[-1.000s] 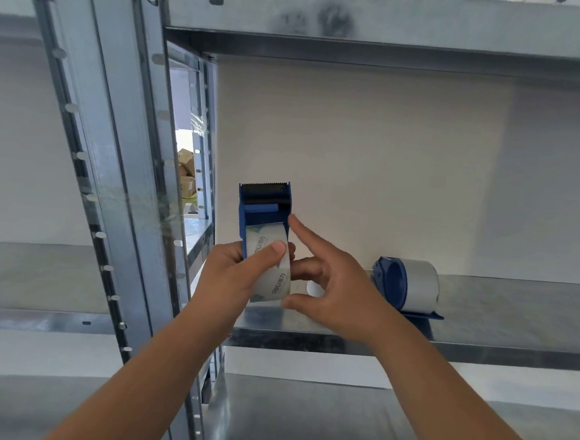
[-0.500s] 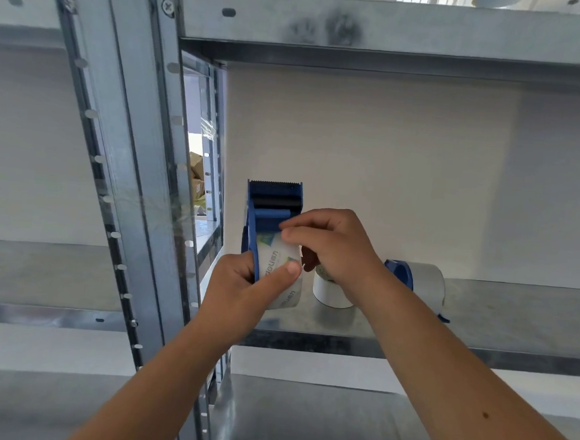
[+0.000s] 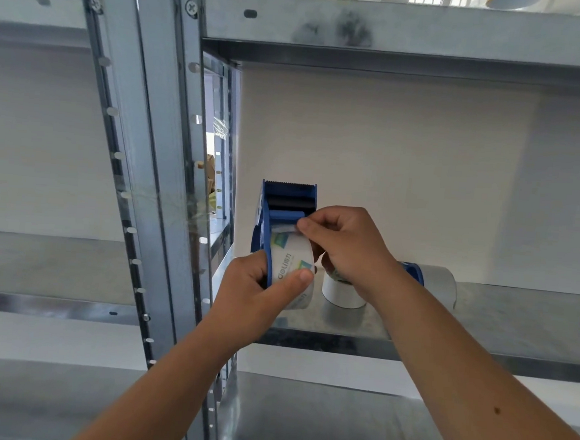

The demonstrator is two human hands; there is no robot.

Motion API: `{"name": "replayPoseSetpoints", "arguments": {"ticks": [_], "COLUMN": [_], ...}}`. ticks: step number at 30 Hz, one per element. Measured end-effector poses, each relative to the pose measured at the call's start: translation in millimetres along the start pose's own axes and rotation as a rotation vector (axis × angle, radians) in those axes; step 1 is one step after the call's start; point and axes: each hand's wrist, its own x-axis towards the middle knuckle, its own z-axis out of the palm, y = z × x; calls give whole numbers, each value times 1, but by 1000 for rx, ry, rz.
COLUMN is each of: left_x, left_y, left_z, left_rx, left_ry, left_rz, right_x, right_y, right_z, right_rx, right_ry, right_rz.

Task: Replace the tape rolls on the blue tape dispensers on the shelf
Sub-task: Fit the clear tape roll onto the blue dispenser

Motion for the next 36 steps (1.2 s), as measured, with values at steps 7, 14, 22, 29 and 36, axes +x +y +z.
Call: {"name": "replayPoseSetpoints", "arguments": {"ticks": [7,14,22,29,36], "left_x": [2,-2,0,8,12], "left_y": [0,4,4,6,-2], "left_z": [0,3,14,14,11], "left_rx": [-18,-178,-404,-386,-348], "left_ry": [-12,-95,-181,-105,-121], "left_rz": [-22,-123,-216,-280,-318], "right_x": [8,12,32,39,58], "right_y": [-1,5,3,15,12], "right_z": [8,11,12,22,8], "right_rx": [-112,-238,-336,-370,-394], "right_ry": [158,309,374,421,355], "right_rz": [-15,-202,-168,-128,-74]}}
